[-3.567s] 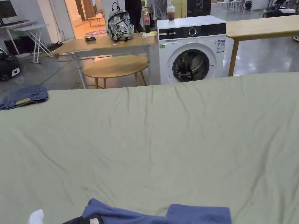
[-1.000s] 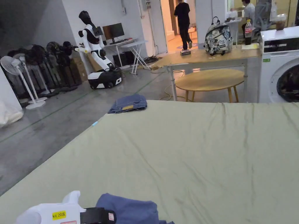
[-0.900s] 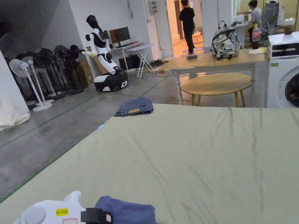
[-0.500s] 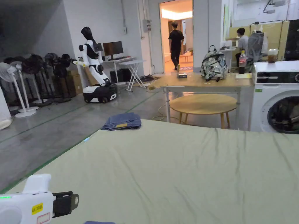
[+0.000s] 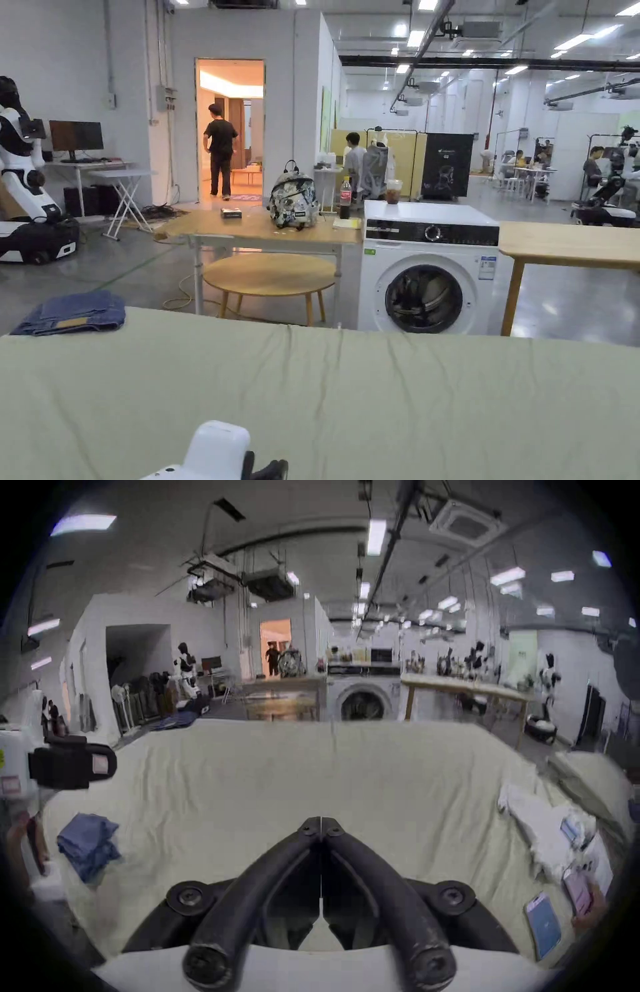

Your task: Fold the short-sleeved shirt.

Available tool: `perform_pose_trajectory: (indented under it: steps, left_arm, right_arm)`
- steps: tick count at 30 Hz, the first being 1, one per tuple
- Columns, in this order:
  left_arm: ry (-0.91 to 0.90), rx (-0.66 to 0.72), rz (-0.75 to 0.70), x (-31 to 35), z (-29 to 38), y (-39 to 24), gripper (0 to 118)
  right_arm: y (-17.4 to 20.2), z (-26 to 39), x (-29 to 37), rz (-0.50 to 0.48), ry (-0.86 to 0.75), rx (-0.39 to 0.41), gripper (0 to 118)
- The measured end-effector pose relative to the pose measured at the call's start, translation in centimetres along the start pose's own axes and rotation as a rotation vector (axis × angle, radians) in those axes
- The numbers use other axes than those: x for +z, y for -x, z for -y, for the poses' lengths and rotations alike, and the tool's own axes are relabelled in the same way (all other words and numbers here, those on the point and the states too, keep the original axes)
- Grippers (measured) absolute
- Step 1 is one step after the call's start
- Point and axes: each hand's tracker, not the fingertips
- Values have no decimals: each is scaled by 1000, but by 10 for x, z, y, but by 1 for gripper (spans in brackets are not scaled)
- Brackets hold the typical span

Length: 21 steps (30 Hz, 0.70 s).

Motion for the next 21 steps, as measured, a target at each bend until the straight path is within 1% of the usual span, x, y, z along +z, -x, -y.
perform_pose_trajectory:
  steps: [1, 2, 3, 5, 8, 12, 14, 18, 21]
  left_arm:
    - [22, -45, -26, -2, 4, -13, 13]
    - [8, -83, -53, 0, 10, -21, 6]
    - [-4, -111, -91, 1, 18, -29, 0]
    - [17, -99, -132, 10, 26, -32, 0]
    - [0, -49, -204, 25, 36, -24, 0]
    - [-30, 16, -201, 42, 36, -7, 0]
    - [-38, 40, -188, 46, 36, 0, 0]
    - [-16, 46, -181, 45, 34, 6, 0]
    - [-15, 47, -216, 47, 32, 4, 0]
  right_arm:
    - [1, 2, 0, 50, 3, -13, 0]
    - [0, 4, 1, 62, 13, -40, 0]
    - [-4, 8, 5, 34, 21, -58, 0]
    - [-9, 15, 11, 31, 26, -83, 0]
    - [-15, 23, 17, 45, 49, -67, 0]
    - [-22, 28, 21, 28, 62, -82, 0]
    - [-20, 28, 18, 34, 69, -80, 0]
    - [-13, 27, 17, 17, 82, -80, 0]
    - [-7, 21, 20, 14, 74, -95, 0]
